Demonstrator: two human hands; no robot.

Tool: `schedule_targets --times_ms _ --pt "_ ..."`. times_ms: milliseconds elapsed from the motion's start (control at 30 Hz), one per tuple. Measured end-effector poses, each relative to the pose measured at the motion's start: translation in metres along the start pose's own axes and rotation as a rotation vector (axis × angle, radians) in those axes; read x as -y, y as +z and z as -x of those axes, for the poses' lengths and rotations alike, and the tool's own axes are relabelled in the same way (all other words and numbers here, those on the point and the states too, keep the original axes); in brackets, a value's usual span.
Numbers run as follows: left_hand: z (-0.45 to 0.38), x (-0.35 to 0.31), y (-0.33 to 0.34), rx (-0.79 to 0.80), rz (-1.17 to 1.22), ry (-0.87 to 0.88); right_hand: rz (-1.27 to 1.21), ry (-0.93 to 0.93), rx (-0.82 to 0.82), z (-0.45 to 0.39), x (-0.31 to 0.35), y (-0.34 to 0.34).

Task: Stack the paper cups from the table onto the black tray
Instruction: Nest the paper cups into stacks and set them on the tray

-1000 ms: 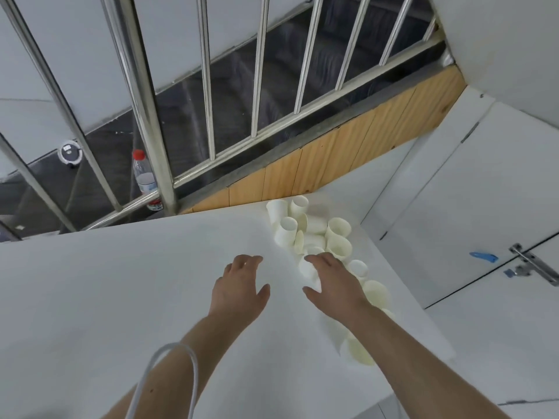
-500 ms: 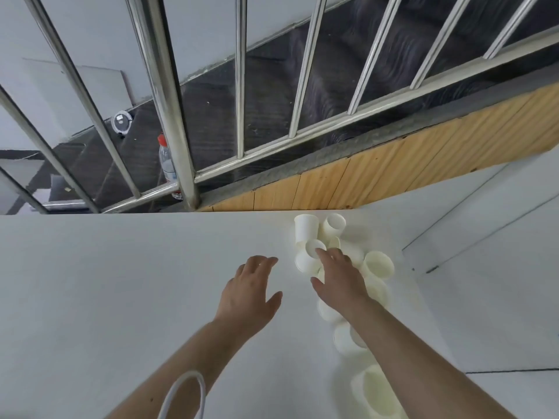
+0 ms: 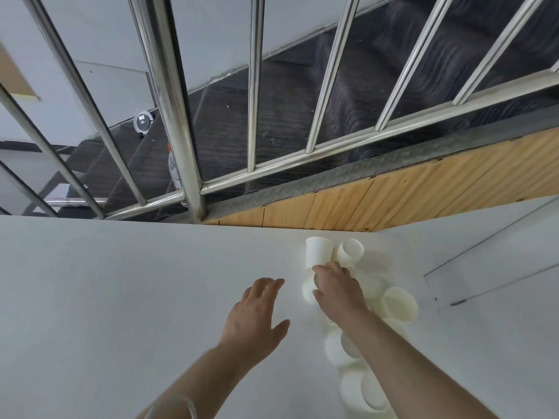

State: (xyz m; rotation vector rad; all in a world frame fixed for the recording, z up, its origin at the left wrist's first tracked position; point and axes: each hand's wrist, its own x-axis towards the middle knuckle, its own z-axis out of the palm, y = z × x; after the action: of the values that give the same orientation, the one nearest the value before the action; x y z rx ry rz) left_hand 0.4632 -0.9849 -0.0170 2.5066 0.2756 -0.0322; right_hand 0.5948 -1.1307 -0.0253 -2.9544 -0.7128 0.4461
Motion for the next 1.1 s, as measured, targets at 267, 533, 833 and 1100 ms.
schedule_targets --times_ms 267,533,833,1100 --pt "-0.009 0.009 0.004 0.018 0.071 -0.041 -0.480 -0.099 -0.026 0.015 0.010 -0.008" --pt "-0.011 0.018 -0.001 -0.037 0.158 -0.003 -1.103 -0.001 0.136 0.017 0.015 -0.012" --pt "-0.008 0.029 -0.006 -0.064 0.159 -0.018 -1.080 0.091 0.082 0.012 0.012 -0.005" --pt "-0.019 0.031 -0.017 0.056 -0.108 -0.129 -0.116 0.056 -0.082 -0.031 0.007 -0.009"
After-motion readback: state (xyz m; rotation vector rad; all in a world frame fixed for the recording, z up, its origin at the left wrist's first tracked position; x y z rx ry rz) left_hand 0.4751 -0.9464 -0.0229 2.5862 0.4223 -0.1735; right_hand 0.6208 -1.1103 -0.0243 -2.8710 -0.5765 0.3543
